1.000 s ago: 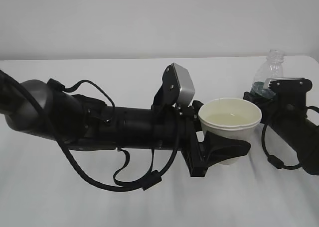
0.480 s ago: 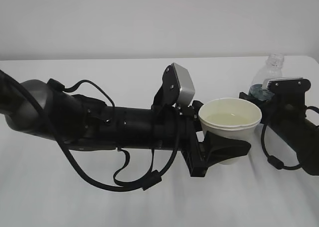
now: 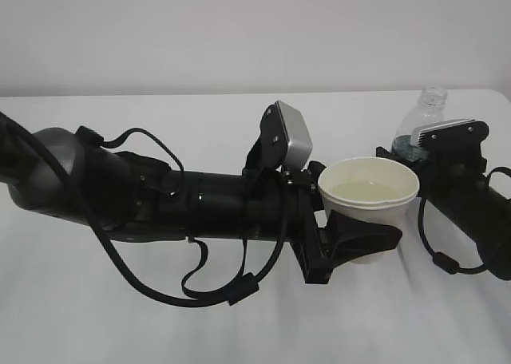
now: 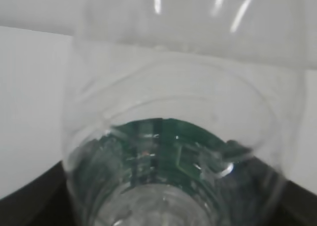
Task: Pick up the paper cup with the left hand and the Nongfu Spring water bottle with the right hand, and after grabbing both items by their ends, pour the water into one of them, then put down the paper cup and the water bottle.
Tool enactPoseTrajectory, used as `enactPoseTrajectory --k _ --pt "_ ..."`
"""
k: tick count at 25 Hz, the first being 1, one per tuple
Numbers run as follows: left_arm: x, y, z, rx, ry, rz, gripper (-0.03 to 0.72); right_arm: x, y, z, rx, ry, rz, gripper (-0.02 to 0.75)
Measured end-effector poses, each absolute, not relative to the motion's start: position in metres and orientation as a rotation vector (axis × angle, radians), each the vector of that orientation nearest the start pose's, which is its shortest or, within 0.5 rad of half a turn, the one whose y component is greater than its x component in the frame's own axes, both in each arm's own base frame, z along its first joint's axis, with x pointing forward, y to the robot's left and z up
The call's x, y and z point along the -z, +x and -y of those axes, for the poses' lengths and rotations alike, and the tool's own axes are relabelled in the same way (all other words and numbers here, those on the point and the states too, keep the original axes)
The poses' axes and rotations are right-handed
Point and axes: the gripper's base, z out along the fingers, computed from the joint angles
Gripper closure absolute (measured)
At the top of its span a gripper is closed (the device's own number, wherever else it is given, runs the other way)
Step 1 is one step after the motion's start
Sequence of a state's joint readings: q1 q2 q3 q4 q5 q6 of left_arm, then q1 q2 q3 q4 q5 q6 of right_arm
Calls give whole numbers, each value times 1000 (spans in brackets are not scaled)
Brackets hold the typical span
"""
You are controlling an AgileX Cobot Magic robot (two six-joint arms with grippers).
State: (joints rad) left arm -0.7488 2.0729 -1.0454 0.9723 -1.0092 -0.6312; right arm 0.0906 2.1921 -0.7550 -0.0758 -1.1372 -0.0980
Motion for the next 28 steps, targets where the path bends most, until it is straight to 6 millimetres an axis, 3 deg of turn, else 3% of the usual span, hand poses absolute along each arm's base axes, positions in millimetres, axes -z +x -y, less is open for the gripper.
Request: enactPoseTrajectory --k 15,28 --pt "-149 249 318 1188 1225 -1426 222 -80 341 -36 -30 -232 -1783 150" --pt "-149 249 318 1188 1218 -1428 225 -102 307 -33 -45 -214 -1794 150"
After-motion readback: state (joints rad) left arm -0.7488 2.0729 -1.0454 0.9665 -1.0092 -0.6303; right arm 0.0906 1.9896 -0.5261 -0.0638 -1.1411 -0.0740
